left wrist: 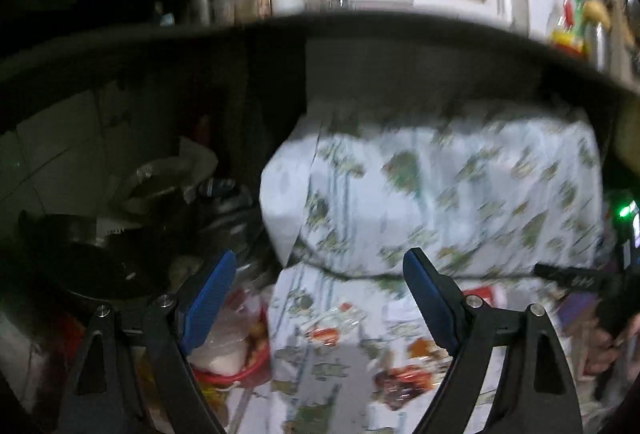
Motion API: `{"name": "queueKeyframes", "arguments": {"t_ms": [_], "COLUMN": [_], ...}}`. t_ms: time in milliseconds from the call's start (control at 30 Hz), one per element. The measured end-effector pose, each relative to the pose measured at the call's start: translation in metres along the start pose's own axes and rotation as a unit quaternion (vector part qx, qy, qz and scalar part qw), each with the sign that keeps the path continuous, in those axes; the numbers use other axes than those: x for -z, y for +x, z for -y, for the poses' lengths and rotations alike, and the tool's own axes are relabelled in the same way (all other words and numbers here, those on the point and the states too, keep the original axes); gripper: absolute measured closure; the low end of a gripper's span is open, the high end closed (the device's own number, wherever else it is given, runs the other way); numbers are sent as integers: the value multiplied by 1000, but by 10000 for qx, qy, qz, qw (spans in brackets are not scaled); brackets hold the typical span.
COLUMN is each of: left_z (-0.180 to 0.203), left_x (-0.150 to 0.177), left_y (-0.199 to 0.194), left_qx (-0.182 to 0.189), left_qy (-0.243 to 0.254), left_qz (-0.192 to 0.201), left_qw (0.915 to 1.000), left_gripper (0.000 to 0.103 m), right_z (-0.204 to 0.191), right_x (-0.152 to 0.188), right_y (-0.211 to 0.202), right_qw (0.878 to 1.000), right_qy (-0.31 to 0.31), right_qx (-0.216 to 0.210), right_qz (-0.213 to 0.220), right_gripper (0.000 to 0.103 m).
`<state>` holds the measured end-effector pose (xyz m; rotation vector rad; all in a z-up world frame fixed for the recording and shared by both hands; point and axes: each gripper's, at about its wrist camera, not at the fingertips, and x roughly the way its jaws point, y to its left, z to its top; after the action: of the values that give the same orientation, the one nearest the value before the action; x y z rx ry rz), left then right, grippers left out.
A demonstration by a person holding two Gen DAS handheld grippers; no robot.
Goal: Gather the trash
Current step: 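Grasp the red-and-white paper cup on the stool with the right tool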
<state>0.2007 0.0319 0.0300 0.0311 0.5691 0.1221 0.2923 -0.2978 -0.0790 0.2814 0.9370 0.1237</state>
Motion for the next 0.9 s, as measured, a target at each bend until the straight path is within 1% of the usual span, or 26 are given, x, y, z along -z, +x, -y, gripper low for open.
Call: {"name": "queueKeyframes", "arguments": {"t_ms": [67, 133, 167, 233, 300, 333, 367, 400, 467, 500, 533, 567, 600, 667, 733, 800, 833, 867, 900], "left_z": [-4, -6, -9, -14, -18, -20, -21, -22, -23, -23, -24, -24, -24, -21, -18, -15, -14, -13, -12], "left_x": [6, 10, 12, 15, 18, 18, 17, 17, 14, 14, 14, 14, 14, 15, 16, 16, 17, 17, 17], "left_y": [30, 59, 70, 79, 80, 79, 77, 76, 69, 67, 66, 64, 63, 61, 59, 57, 55, 54, 52], "left_qx": [-96, -100, -95, -121, -102, -82, -83, -81, -9, 10, 27, 56, 97, 105, 83, 114, 147, 170, 191], "left_qy": [-33, -86, -129, -207, -283, -292, -266, -215, -128, -120, -132, -136, -129, -81, -9, 9, 16, 21, 33], "left_qz": [-247, -572, -681, -794, -837, -822, -794, -758, -725, -711, -709, -716, -723, -704, -694, -685, -676, -666, -644], "left_qw": [9996, 9983, 9975, 9966, 9960, 9962, 9965, 9969, 9973, 9974, 9974, 9973, 9973, 9974, 9976, 9976, 9976, 9976, 9977], "left_gripper": [16, 16, 16, 16, 16, 16, 16, 16, 16, 16, 16, 16, 16, 16, 16, 16, 16, 16, 16], "right_z": [11, 21, 24, 26, 24, 23, 22, 22, 21, 22, 23, 24, 24, 21, 16, 11, 10, 12, 14], "right_x": [-1, -2, -2, -1, 1, 3, 6, 7, 11, 13, 16, 18, 19, 20, 21, 23, 23, 26, 28], "right_y": [26, 47, 56, 69, 80, 84, 89, 92, 97, 100, 102, 102, 100, 94, 84, 76, 71, 66, 63], "right_qw": [9993, 9975, 9964, 9954, 9950, 9949, 9946, 9946, 9950, 9950, 9948, 9943, 9938, 9940, 9951, 9937, 9929, 9918, 9903], "right_qy": [267, 581, 688, 736, 728, 734, 753, 763, 718, 682, 683, 748, 788, 701, 393, 122, 66, 25, -17], "right_qx": [-70, -107, -178, -254, -192, -153, -82, 18, 209, 203, 104, -35, -121, -137, -116, 128, 138, 23, -4], "right_qz": [-233, -384, -463, -562, -649, -679, -710, -709, -658, -703, -751, -756, -779, -833, -903, -1105, -1181, -1276, -1390], "right_gripper": [26, 31, 37, 42, 45, 49, 55, 58, 72, 74, 78, 84, 86, 99, 99, 99, 99, 99, 99]}}
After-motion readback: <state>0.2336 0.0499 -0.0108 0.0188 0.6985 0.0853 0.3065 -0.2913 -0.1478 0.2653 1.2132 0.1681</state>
